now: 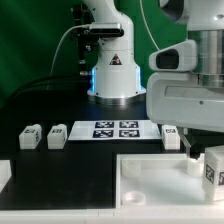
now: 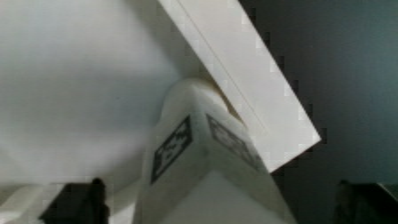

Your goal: Assemble one leg

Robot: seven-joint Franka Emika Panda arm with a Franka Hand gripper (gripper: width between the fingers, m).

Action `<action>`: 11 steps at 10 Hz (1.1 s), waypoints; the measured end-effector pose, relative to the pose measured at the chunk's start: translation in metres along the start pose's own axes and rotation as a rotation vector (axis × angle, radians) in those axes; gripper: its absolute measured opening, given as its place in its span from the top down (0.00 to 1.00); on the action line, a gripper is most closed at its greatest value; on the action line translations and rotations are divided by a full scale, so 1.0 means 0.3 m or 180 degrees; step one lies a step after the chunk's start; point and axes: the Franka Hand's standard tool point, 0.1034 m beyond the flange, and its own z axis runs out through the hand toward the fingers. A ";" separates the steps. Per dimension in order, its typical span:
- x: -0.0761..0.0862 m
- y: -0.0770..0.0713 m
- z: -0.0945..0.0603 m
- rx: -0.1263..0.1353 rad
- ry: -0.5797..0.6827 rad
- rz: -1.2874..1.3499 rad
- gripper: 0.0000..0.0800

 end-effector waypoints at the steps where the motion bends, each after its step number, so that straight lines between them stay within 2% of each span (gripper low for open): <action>1: 0.000 0.002 0.002 -0.0003 -0.0003 -0.0505 0.19; 5: 0.034 0.051 0.004 0.0027 -0.0039 -0.1999 0.19; 7: 0.034 0.051 0.005 0.0030 -0.0035 -0.2052 0.19; 9: 0.032 0.048 0.006 0.0035 -0.0040 -0.1632 0.51; 10: 0.030 0.047 0.007 0.0036 -0.0045 -0.1255 0.64; 11: 0.030 0.047 0.008 0.0037 -0.0049 -0.1031 0.64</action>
Offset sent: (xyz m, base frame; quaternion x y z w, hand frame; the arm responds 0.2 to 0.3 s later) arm -0.0023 0.0029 0.0022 0.0781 -0.0570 -0.1743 0.9799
